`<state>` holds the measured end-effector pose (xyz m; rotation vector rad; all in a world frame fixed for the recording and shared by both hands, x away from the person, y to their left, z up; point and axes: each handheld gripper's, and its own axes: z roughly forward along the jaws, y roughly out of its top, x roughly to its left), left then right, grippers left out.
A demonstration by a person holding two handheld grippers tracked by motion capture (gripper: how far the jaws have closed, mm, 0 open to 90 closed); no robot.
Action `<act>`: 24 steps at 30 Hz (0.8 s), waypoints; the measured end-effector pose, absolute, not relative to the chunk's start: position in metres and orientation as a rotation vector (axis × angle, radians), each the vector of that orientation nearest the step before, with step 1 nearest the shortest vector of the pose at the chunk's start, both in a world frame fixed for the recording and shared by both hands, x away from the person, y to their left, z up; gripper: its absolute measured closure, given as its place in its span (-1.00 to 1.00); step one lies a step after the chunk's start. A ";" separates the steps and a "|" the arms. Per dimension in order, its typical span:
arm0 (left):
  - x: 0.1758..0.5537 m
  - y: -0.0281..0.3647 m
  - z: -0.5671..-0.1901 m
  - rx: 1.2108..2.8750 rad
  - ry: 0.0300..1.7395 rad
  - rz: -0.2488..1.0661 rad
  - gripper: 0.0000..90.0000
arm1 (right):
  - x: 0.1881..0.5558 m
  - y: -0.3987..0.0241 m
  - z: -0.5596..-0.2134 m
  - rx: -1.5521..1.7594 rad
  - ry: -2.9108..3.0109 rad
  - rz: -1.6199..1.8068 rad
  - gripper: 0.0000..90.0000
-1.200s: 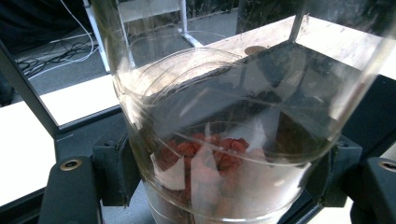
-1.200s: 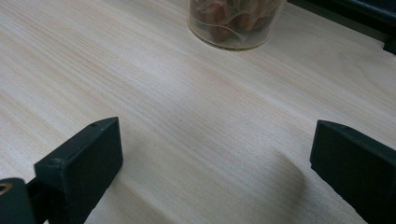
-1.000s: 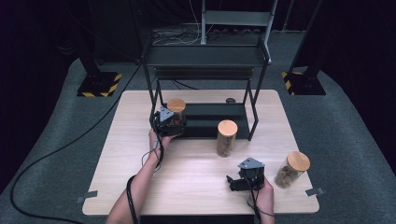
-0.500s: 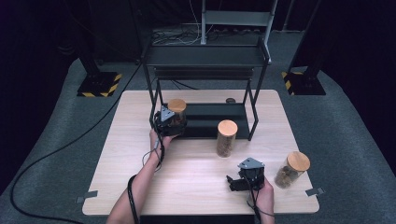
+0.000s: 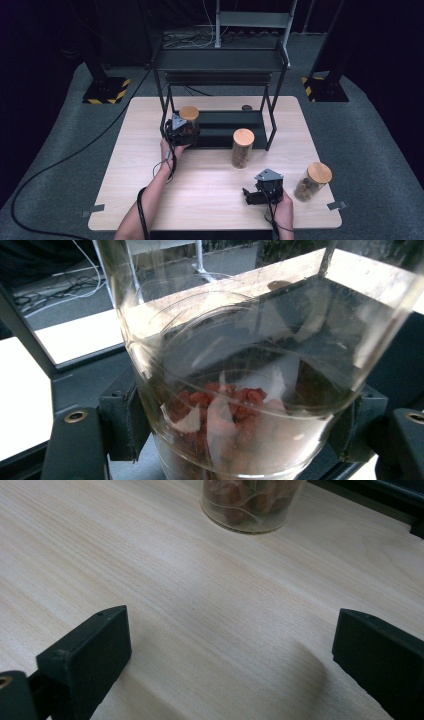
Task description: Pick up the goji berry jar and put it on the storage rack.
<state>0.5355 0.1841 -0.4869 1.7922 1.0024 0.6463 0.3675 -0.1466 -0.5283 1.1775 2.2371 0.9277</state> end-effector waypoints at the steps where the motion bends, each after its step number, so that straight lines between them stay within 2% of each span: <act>1: 0.535 0.184 -0.488 1.784 1.003 0.645 -0.45 | 0.367 -0.147 -0.528 1.178 2.237 0.928 -0.96; 24: 0.541 0.182 -0.492 1.761 0.987 0.652 -0.45 | 0.367 -0.147 -0.528 1.177 2.239 0.928 -0.96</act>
